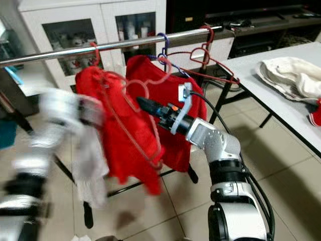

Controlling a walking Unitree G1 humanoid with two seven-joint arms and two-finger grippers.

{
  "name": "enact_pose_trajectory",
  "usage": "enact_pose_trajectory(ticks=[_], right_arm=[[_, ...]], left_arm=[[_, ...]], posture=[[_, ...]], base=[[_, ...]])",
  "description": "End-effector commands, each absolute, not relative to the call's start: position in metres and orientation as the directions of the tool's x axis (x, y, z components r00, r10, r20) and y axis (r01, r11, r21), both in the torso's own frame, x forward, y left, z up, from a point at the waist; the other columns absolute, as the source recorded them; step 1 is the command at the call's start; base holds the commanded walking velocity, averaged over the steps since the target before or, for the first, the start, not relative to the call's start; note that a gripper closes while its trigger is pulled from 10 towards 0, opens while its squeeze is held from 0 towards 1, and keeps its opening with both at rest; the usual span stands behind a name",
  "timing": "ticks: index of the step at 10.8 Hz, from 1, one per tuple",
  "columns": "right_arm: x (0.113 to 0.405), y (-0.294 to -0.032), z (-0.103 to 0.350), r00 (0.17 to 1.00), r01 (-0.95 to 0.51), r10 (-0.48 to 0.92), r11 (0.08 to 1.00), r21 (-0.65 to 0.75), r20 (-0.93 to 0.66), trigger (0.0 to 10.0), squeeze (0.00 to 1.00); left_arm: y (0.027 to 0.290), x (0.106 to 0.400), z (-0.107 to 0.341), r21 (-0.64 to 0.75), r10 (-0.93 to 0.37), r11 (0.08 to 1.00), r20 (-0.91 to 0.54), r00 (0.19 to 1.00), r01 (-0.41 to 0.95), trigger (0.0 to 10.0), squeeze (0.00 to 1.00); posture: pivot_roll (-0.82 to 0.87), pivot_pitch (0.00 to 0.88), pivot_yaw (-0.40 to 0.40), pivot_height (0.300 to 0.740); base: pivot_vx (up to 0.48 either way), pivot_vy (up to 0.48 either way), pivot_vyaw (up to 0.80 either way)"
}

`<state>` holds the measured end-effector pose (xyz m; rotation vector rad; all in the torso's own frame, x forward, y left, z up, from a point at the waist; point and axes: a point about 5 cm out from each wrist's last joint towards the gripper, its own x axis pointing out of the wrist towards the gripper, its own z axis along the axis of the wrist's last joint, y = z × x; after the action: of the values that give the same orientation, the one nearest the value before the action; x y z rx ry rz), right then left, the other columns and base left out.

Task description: Hang hanger

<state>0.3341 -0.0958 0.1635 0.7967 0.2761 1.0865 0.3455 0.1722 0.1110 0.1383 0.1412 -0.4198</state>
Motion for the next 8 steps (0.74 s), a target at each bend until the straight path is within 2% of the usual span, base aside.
enact_pose_trajectory(ticks=[1,2,3,4,6,7,8], right_arm=[[0.336,-0.092,0.185,0.419,-0.729,0.873,0.16,0.665,0.249,10.0,0.0],[0.336,-0.089,0.19,0.411,-0.721,0.875,0.139,0.679,0.257,10.0,0.0],[0.335,-0.088,0.192,0.402,-0.717,0.875,0.117,0.687,0.27,10.0,0.0],[0.334,-0.087,0.193,0.395,-0.711,0.875,0.099,0.696,0.279,10.0,0.0],[0.33,-0.085,0.195,0.379,-0.709,0.878,0.072,0.701,0.293,10.0,0.0],[0.329,-0.085,0.197,0.379,-0.704,0.874,0.057,0.708,0.306,10.0,0.0],[0.329,-0.087,0.194,0.399,-0.696,0.869,0.08,0.714,0.291,10.0,0.0]], left_arm=[[0.158,0.345,0.101,0.154,-0.474,0.845,-0.231,0.85,0.513,10.0,0.0],[0.145,0.341,0.079,0.202,-0.497,0.783,-0.366,0.787,0.588,10.0,0.0],[0.141,0.341,0.072,0.246,-0.483,0.763,-0.396,0.781,0.597,10.0,0.0],[0.139,0.349,0.082,0.283,-0.449,0.795,-0.321,0.834,0.537,10.0,0.0],[0.134,0.358,0.096,0.314,-0.441,0.813,-0.218,0.871,0.49,10.0,0.0],[0.132,0.362,0.103,0.313,-0.437,0.824,-0.177,0.882,0.471,10.0,0.0],[0.132,0.366,0.11,0.278,-0.412,0.86,-0.12,0.903,0.429,10.0,0.0]], posture=[[-0.06,0.0,0.056,0.74],[-0.1,0.0,0.063,0.74],[-0.1,0.0,0.064,0.74],[-0.1,0.0,0.062,0.74],[-0.1,0.0,0.053,0.74],[-0.1,0.0,0.049,0.74],[-0.1,0.0,0.048,0.74]], base=[[0.0,0.0,0.0],[0.0,0.0,0.0],[0.0,0.0,0.0],[0.0,0.0,0.0],[0.0,0.0,0.0],[0.0,0.0,0.0],[0.0,0.0,0.0]])
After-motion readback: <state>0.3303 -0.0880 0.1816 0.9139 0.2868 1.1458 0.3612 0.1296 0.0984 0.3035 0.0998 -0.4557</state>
